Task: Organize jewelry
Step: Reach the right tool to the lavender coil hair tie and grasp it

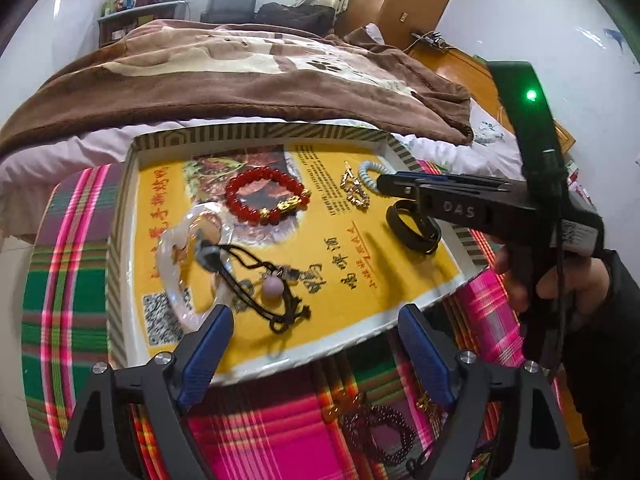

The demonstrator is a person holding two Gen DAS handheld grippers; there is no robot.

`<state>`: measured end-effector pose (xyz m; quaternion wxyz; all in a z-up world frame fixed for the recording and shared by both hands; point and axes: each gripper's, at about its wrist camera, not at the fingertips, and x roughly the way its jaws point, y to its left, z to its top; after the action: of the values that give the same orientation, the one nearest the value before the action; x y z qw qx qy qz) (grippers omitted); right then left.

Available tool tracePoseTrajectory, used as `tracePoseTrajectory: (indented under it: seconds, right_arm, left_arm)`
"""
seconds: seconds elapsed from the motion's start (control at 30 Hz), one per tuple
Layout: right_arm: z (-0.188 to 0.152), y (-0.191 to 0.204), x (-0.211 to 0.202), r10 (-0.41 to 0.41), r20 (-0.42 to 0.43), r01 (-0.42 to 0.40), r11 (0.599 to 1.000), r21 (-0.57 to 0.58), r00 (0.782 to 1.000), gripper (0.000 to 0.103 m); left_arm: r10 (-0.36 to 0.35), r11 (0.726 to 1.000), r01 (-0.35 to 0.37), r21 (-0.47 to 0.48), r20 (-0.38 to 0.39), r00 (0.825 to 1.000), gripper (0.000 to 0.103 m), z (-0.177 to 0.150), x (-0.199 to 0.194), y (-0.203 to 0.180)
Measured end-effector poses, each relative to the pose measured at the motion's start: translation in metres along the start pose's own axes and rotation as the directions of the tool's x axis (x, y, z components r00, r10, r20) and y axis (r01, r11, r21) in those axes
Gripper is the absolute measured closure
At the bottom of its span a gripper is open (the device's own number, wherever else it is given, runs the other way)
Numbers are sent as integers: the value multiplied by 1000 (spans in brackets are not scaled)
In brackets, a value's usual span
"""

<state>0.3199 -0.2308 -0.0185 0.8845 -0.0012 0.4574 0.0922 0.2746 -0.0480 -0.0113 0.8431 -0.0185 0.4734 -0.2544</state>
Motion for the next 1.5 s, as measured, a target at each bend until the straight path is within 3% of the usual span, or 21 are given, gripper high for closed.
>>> tracePoseTrajectory:
  seconds: [0.13, 0.3, 0.4, 0.6, 0.87, 1.13, 1.5]
  right_arm:
    - [-5, 2, -8, -10, -1, 10, 1000, -7, 1000, 83]
    - [-14, 2, -24, -4, 27, 4, 1000, 2, 1000, 82]
    - [-22, 3, -34, -2, 35, 1, 1000, 3, 999, 72]
    - [-44, 13, -66, 15, 83, -14, 1000, -18, 996, 72]
    - [-80, 23, -105, 65, 131, -63, 998, -22, 989, 72]
    - [-128, 30, -120, 57, 128, -55, 998, -19, 990, 72]
    - [-183, 20, -105, 38, 58, -39, 999, 8, 998, 69]
  left_arm:
    - [-12, 1000, 12, -22, 5, 1000, 9, -6, -9, 2]
    - [27, 999, -26, -20, 42, 999, 9, -15, -28, -2]
    - [60, 998, -60, -5, 64, 996, 9, -21, -40, -7]
    - [129, 991, -131, 9, 110, 985, 9, -39, -67, -19]
    - [145, 989, -150, 19, 157, 977, 9, -64, -98, -32]
    - [179, 983, -183, 1, 194, 965, 9, -92, -113, -36]
    - [126, 990, -110, -85, 206, 970, 9, -130, -111, -13]
